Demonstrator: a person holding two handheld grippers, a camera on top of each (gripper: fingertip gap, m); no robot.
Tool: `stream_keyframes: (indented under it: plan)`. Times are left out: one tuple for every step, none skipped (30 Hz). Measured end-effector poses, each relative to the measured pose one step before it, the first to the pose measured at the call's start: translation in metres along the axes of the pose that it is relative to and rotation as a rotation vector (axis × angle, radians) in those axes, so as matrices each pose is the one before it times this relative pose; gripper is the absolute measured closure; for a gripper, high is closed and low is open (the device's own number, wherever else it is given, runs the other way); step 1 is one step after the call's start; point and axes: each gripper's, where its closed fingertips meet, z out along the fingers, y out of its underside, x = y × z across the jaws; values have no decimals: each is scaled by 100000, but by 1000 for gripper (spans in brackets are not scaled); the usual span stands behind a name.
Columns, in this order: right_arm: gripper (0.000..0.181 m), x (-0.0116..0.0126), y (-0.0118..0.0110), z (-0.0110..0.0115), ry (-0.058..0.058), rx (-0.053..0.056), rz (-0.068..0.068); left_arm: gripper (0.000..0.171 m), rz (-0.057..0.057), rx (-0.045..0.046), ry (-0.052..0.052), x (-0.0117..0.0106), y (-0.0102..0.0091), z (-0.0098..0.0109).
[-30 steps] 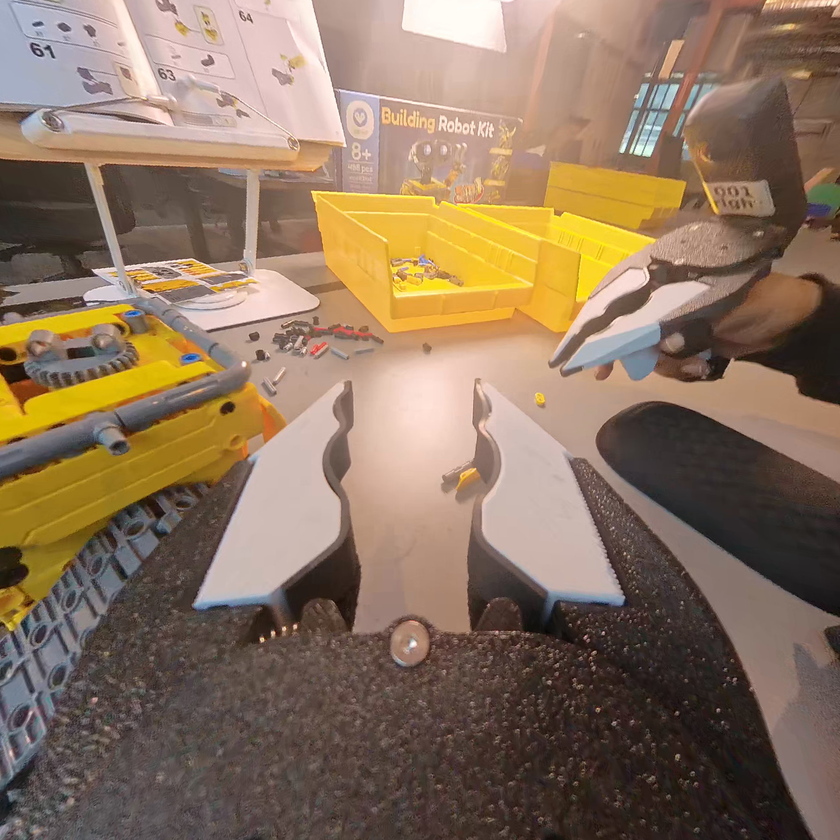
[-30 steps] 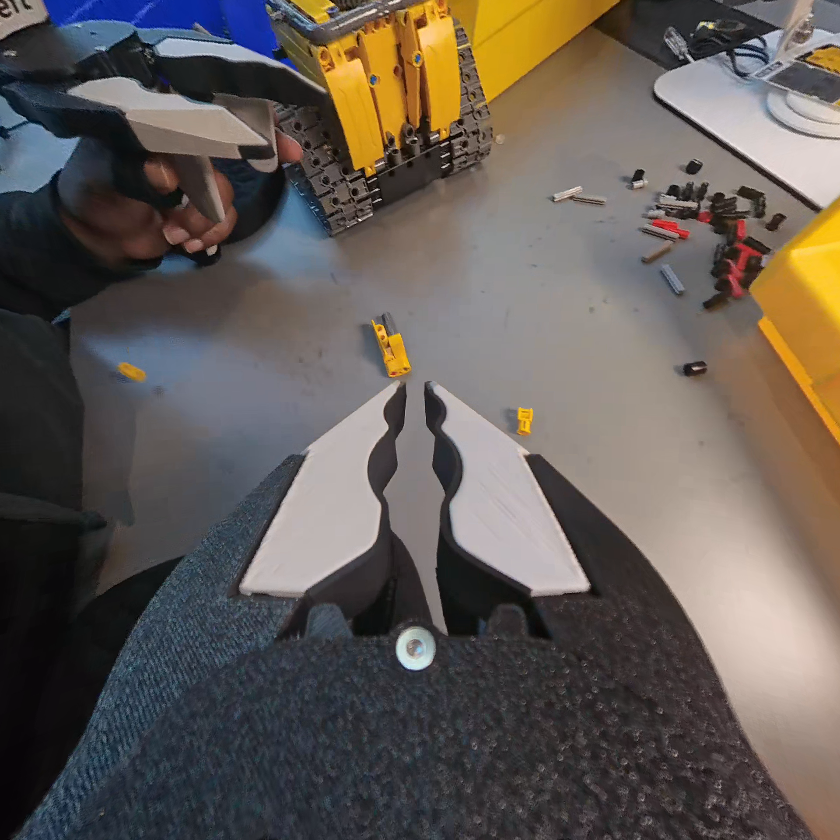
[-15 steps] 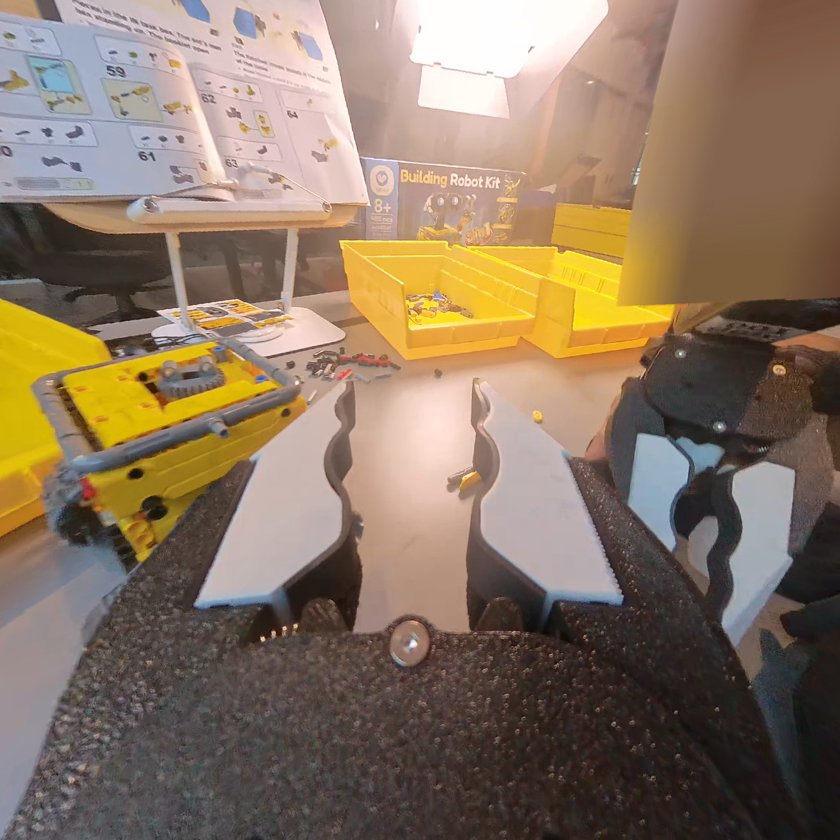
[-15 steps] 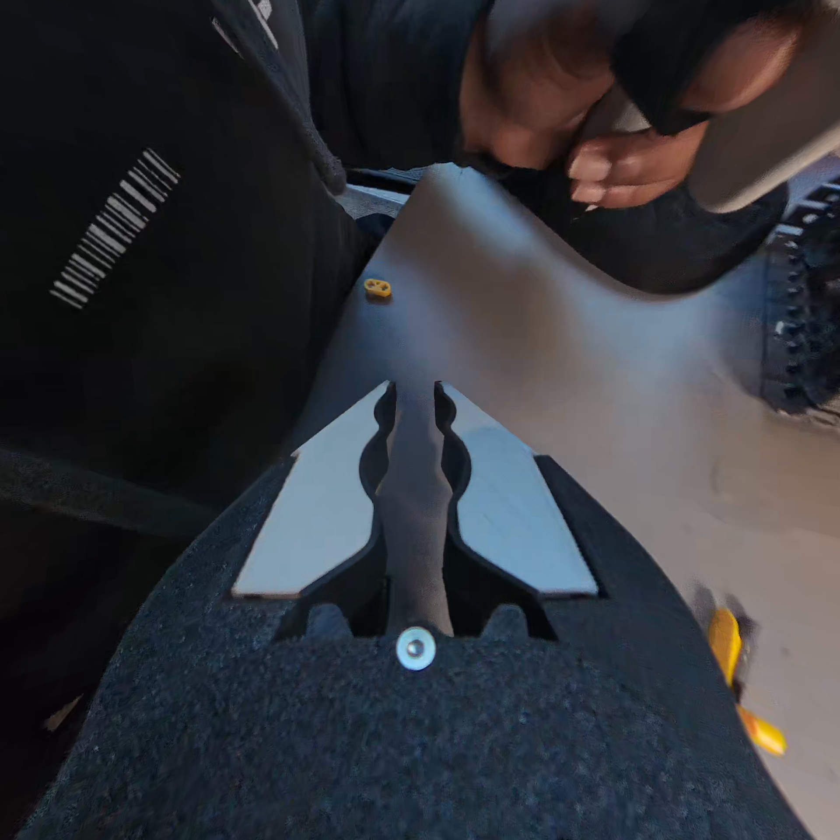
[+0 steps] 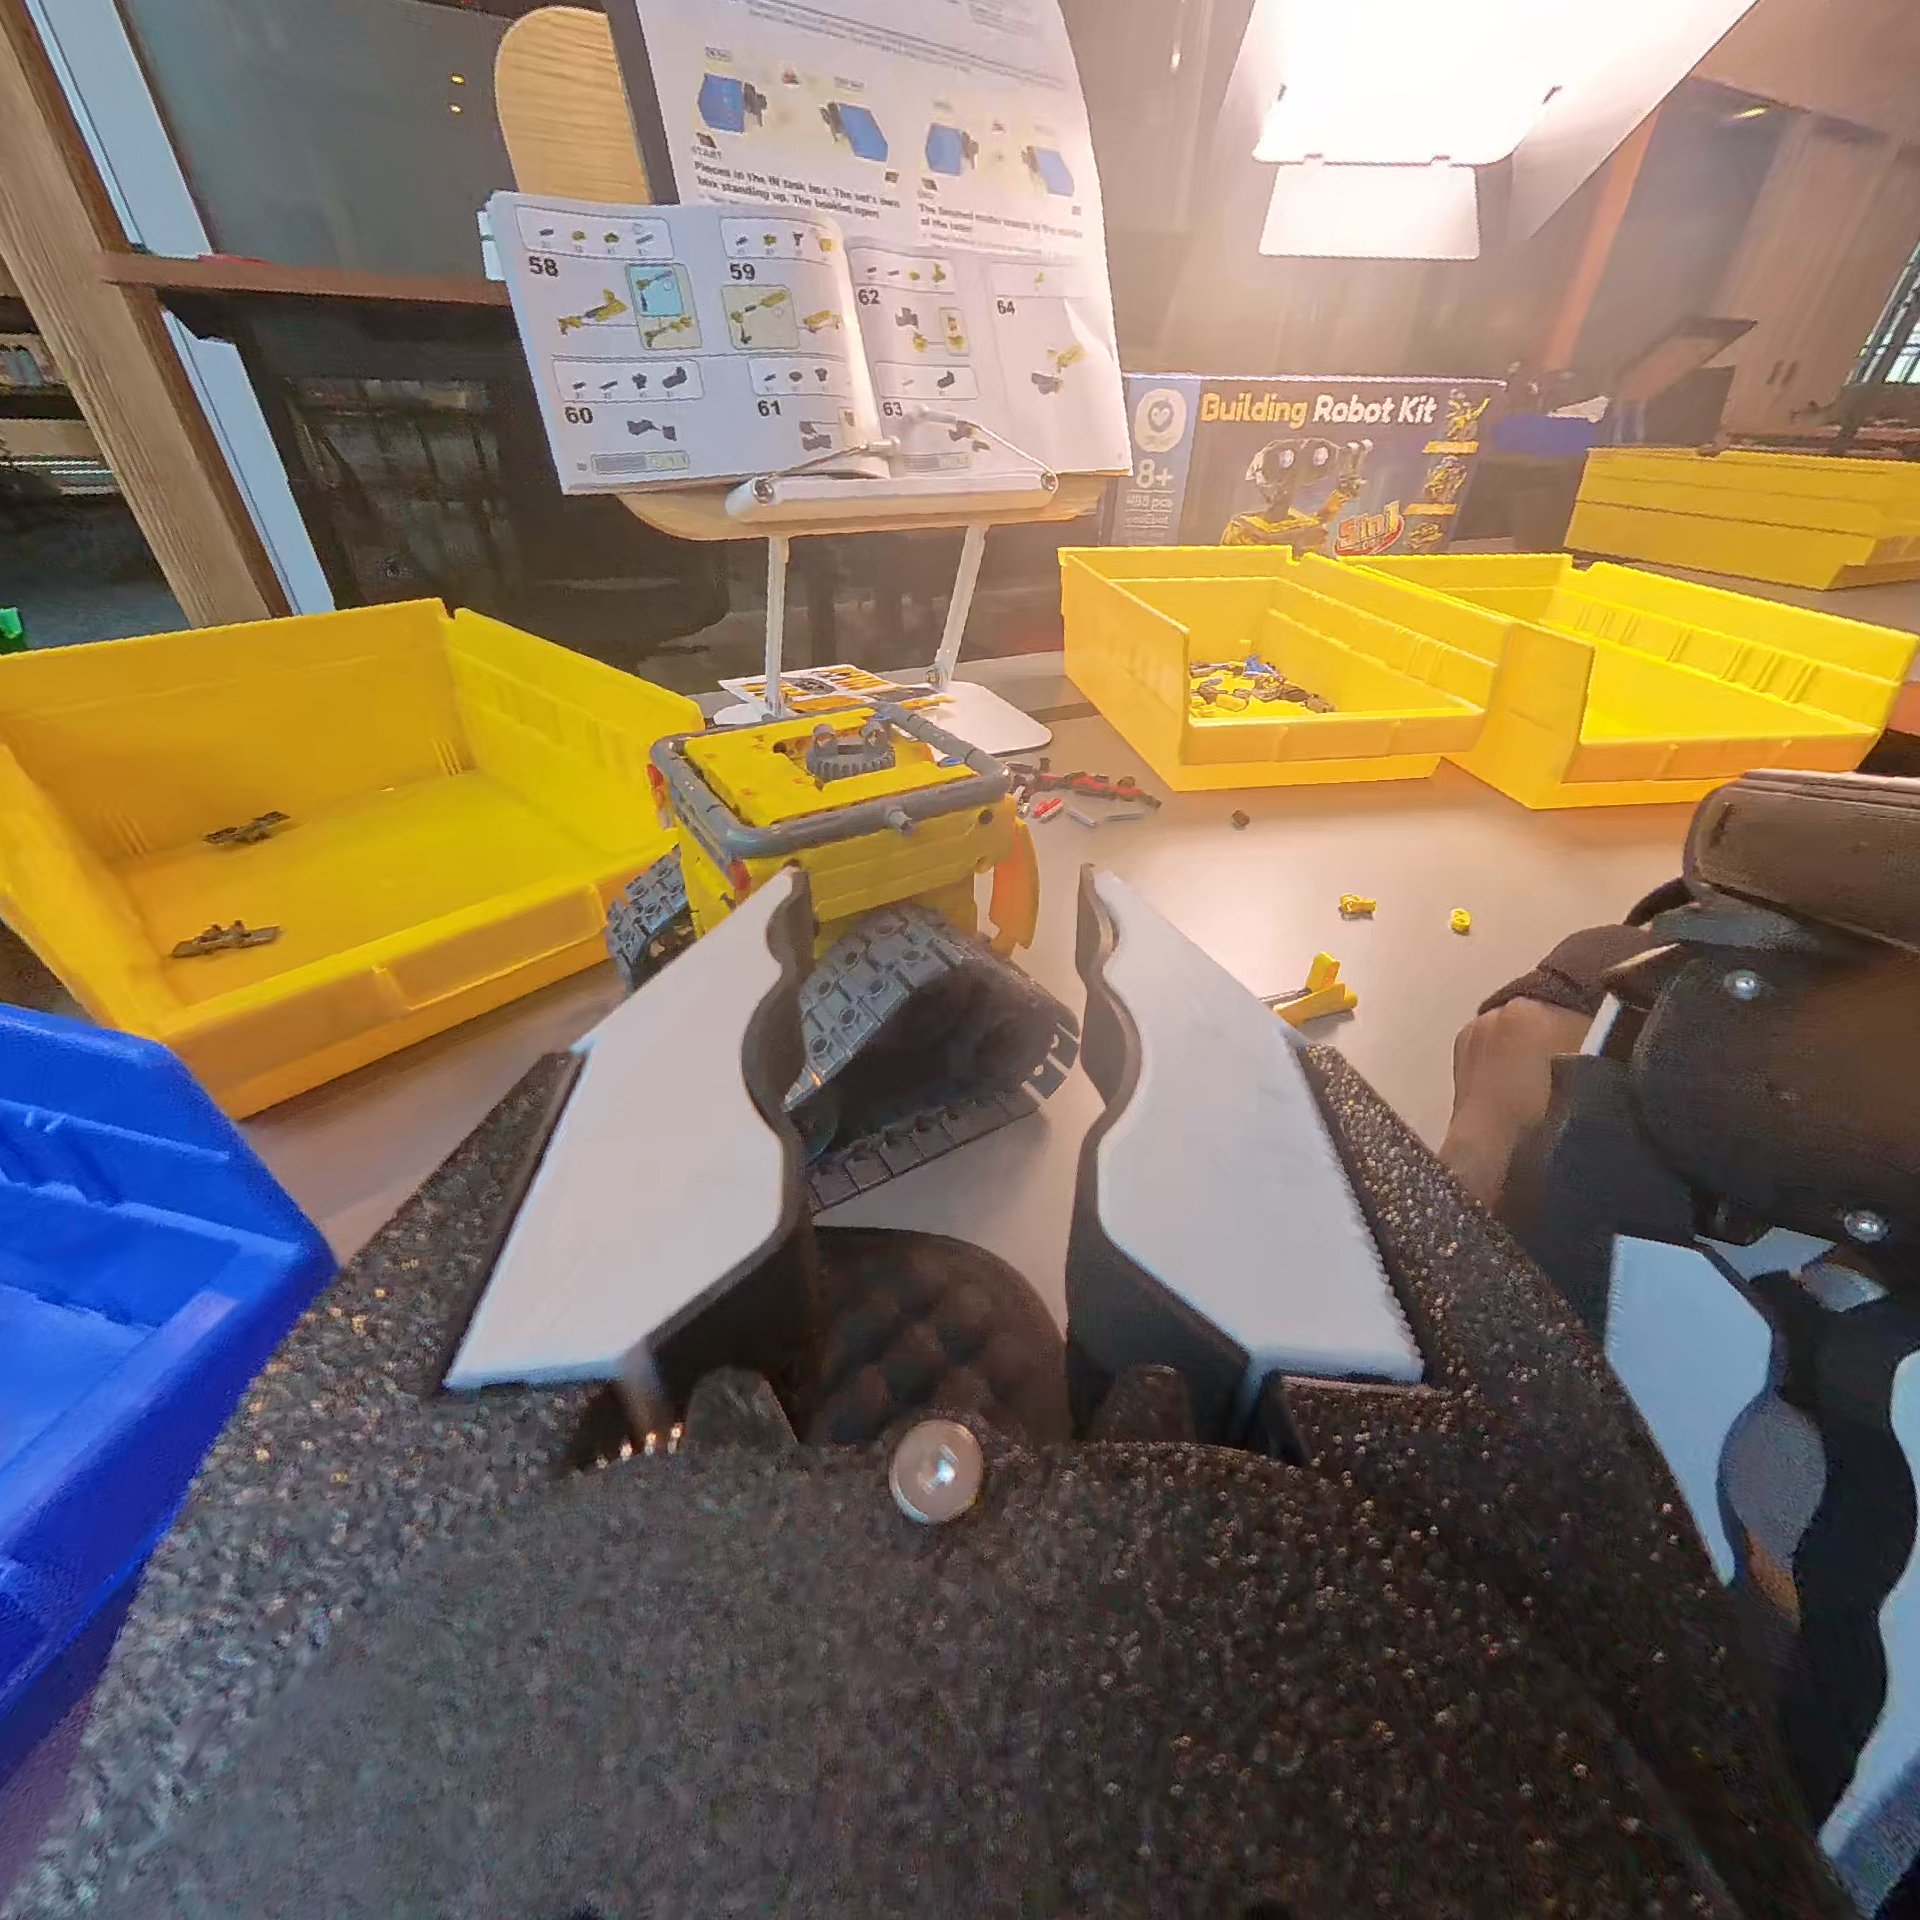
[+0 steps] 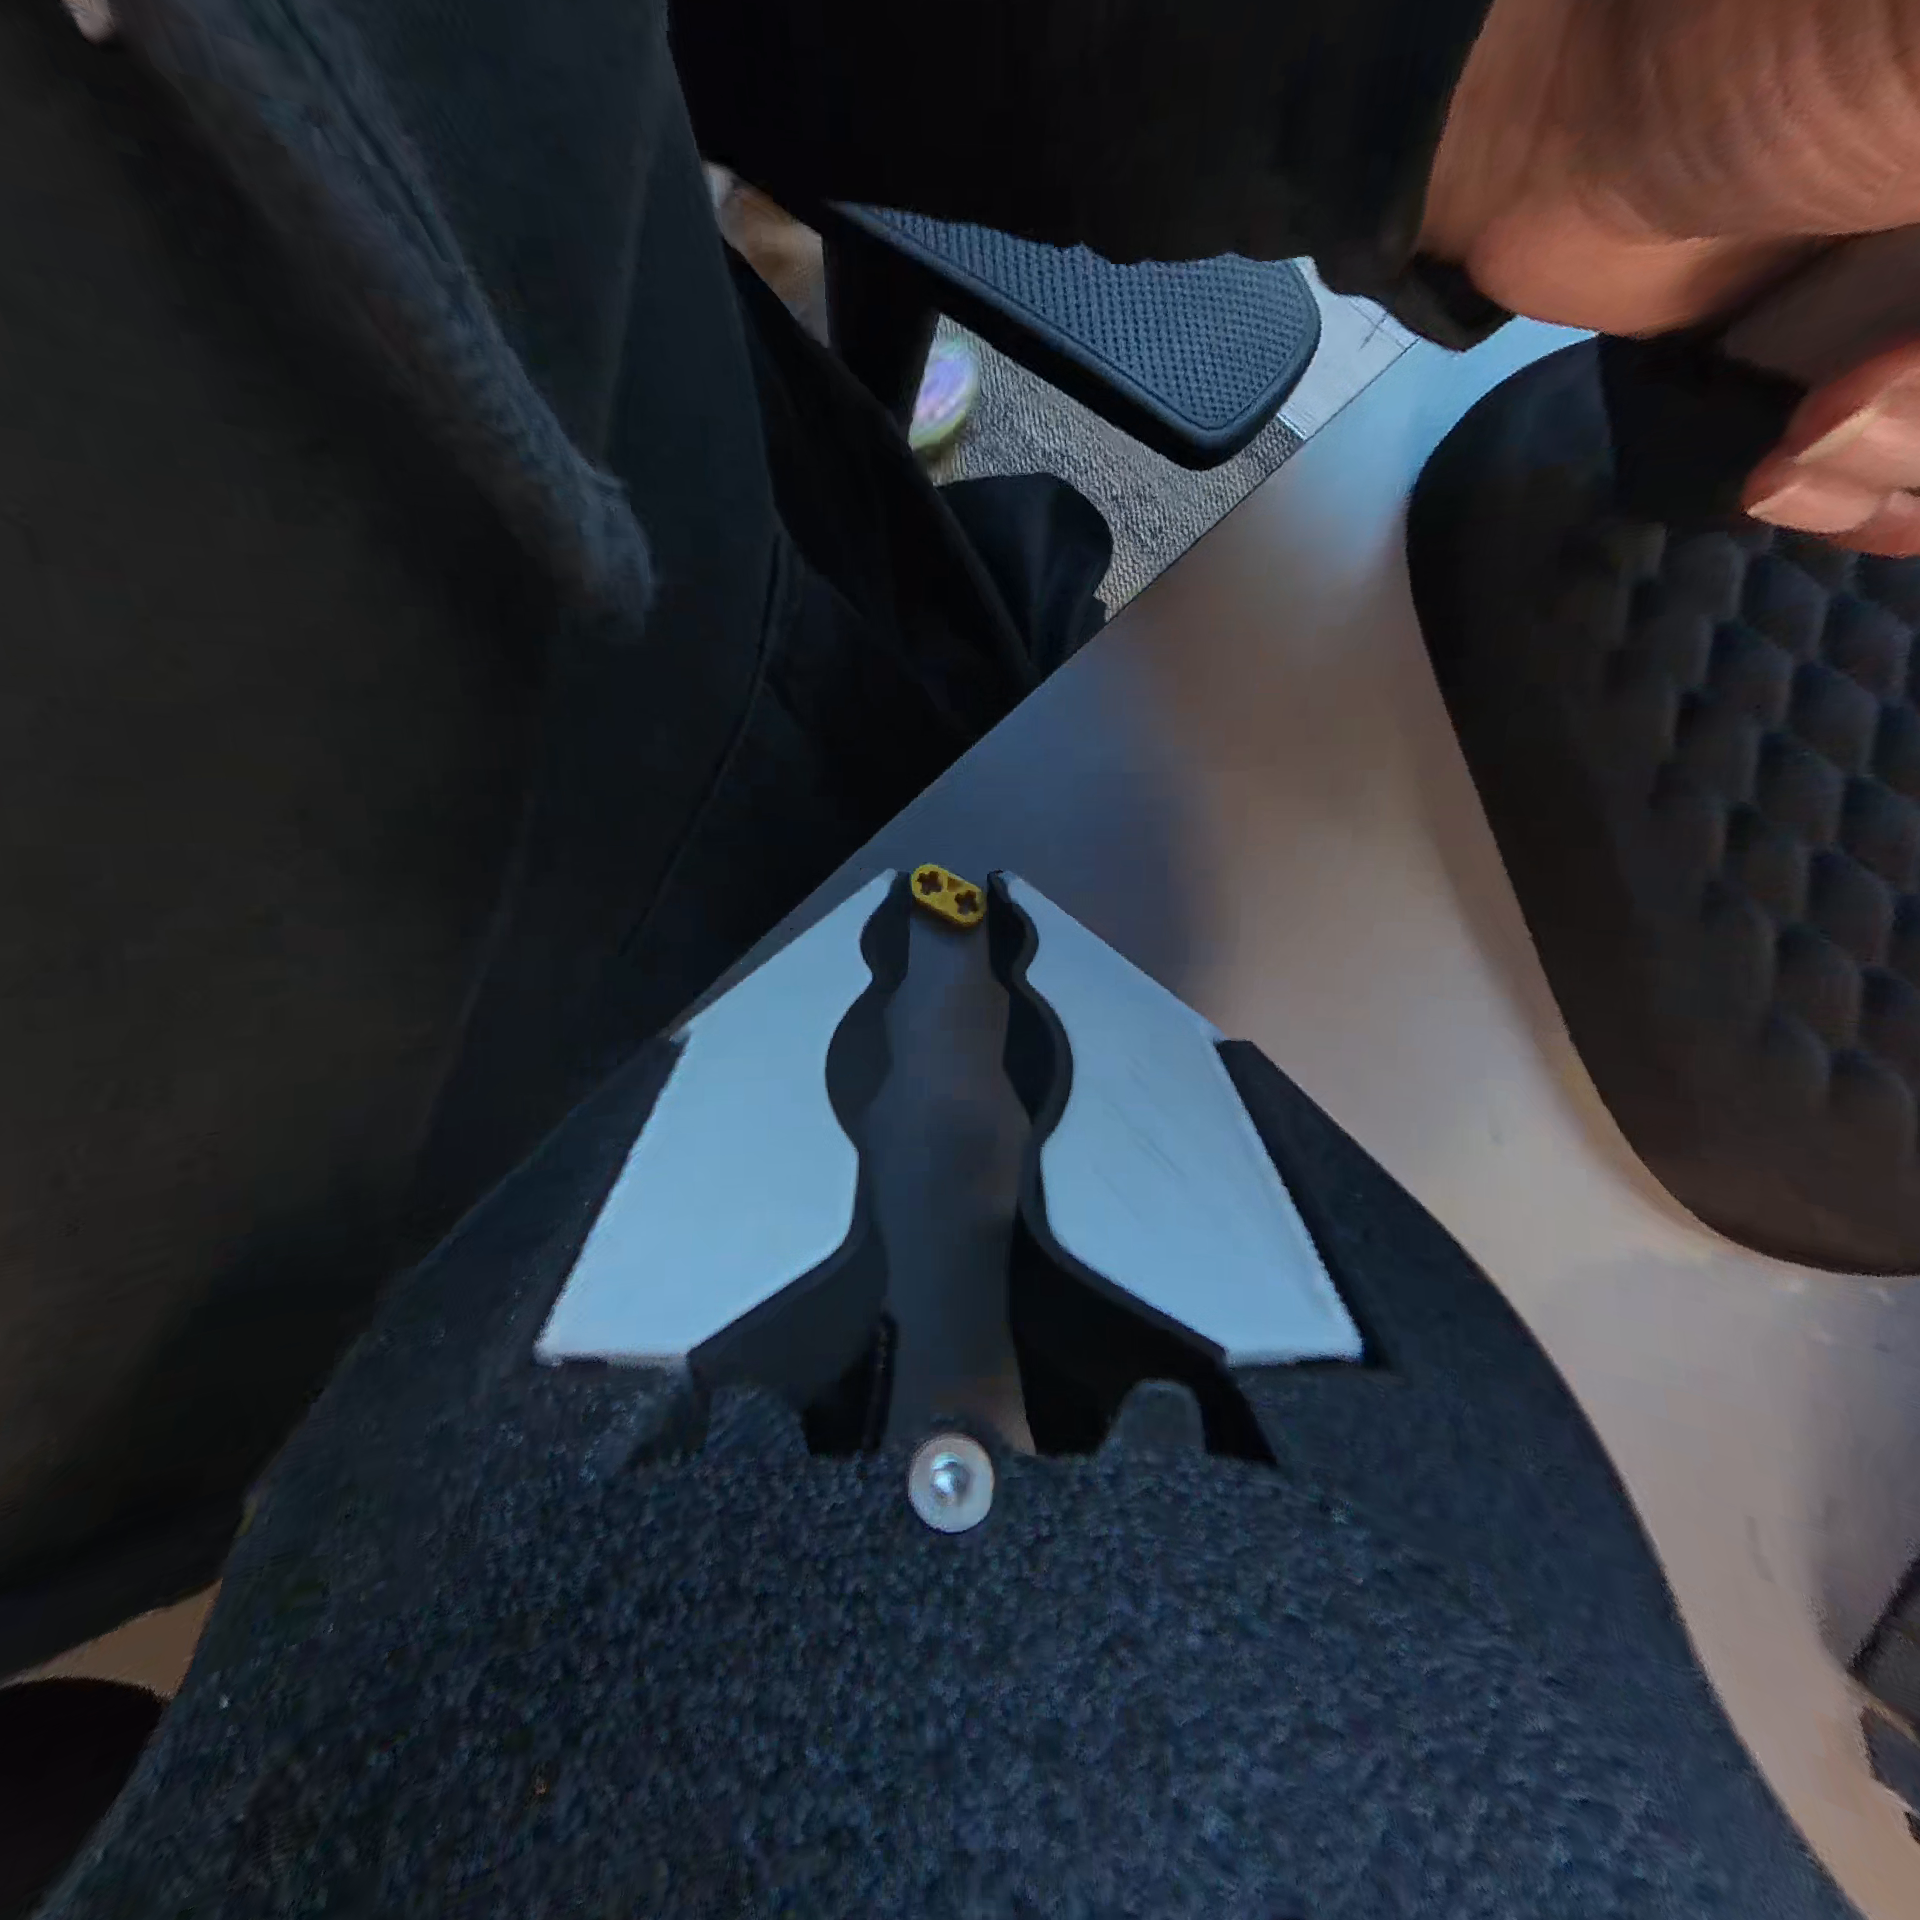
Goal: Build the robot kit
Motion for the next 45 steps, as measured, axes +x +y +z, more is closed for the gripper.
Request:
stream_keyframes:
  plan:
    - [167,-30,0,43,242,-630,-1332,122,140,-178,-33,-27,85,-30]
    - [167,-10,8,3,-471,-433,297,122,129,66,18,21,52,-15]
    - [167,-2,24,7,-946,-503,1007,122,168,123,-22,24,43,9]
    - [167,-13,22,2,-782,-712,340,122,148,-75,-63,41,90,25]
    - [168,-7,18,-4,-279,-810,-266,121,74,-350,167,70,128,36]
    - [168,-8,25,-28,257,-718,-519,122,87,-281,429,135,109,29]
    - [168,-6,76,-67,616,-488,-209,122,180,-157,414,146,62,17]
    - [168,-13,161,-143,729,9,507,122,270,-170,294,122,45,-15]
    - [168,75,300,-263,1258,504,1462,122,321,-165,234,120,54,-14]
    - [169,164,472,-407,1750,822,2268,122,369,3,142,93,22,-32]
    - [169,260,659,-597,2211,864,3065,122,377,142,36,57,12,-31]
    - [169,388,718,-841,2811,1379,3879,122,249,109,29,36,-5,-13]
    - [169,471,745,-1086,3069,1849,4617,122,23,-71,203,28,-2,35]
    - [181,695,823,-1336,4267,1876,4482,122,-149,-122,368,34,4,72]
    - [181,1054,911,-1564,6353,2029,3599,122,-193,-99,601,70,-1,113]
    - [181,1098,1226,-1729,5692,61,4682,122,-118,-119,664,83,-10,151]
    - [181,1246,1317,-1824,6387,-290,4451,122,63,-104,515,79,6,182]
    - [181,1316,1371,-1767,6893,-817,3590,122,174,-382,619,95,61,253]
    - [179,1169,1215,-1621,6040,-582,3844,122,231,-748,752,107,97,297]
    - [179,969,921,-1445,4890,460,3880,122,283,-573,674,110,59,329]
    - [178,770,724,-1323,4164,561,3132,122,323,-277,806,123,-15,358]
    - [177,682,604,-1230,4418,54,1976,122,409,-131,967,165,-58,388]
    - [174,582,392,-1140,4476,327,1282,122,445,-167,863,144,-35,407]
    - [172,284,23,-1045,3401,1694,1463,122,446,-406,829,143,14,432]
    - [170,-60,-268,-890,1937,3049,1795,122,341,-518,659,133,58,428]
    - [168,-283,-345,-650,1123,3330,2041,122,209,-615,465,124,60,401]
    - [166,-431,-185,-356,656,2391,1756,122,249,-263,359,139,3,348]
    - [164,-515,47,-96,471,1235,1029,122,52,13,325,142,-29,287]
    - [163,-619,183,132,-67,520,644,122,-322,-194,504,153,2,260]
    - [162,-792,169,377,-1186,371,961,122,-488,-472,666,168,62,221]
    - [161,-1033,163,637,-2872,-102,928,122,-317,-640,753,180,127,184]
    - [160,-1064,223,809,-3345,-942,84,122,-32,-934,564,132,187,166]
    - [158,-882,294,892,-2691,-1943,-1079,121,300,-1050,240,64,174,126]
    - [156,-688,243,839,-2325,-2320,-1752,122,231,-606,241,45,79,81]
    - [154,-411,71,695,-1875,-1904,-1615,122,-267,-534,178,-7,82,69]
    - [152,-78,-153,520,-999,-1041,-1004,122,-836,-738,208,-75,118,75]
    - [150,94,-316,354,-725,-308,-740,121,-1181,-493,622,-60,107,58]
    - [150,219,-374,259,-366,10,-661,121,-1217,90,304,-101,18,-14]
    - [149,296,-321,229,-165,-108,-660,121,-1100,700,12,-126,-71,-102]
    - [147,260,-236,239,-408,-278,-667,121,-905,1094,-58,-112,-98,-148]
    - [146,164,-193,264,-646,-163,-850,120,-847,1007,-251,-134,-58,-159]
    - [145,-14,-144,297,-1299,-93,-1113,121,-788,788,-190,-114,-34,-143]
    - [145,-164,16,353,-1827,-828,-980,120,-571,718,47,-59,-48,-117]
    - [144,-209,138,387,-1676,-1577,-1029,120,-315,526,175,-13,-56,-79]
    - [144,-266,175,393,-1636,-1609,-1300,120,-65,126,232,31,-14,-32]
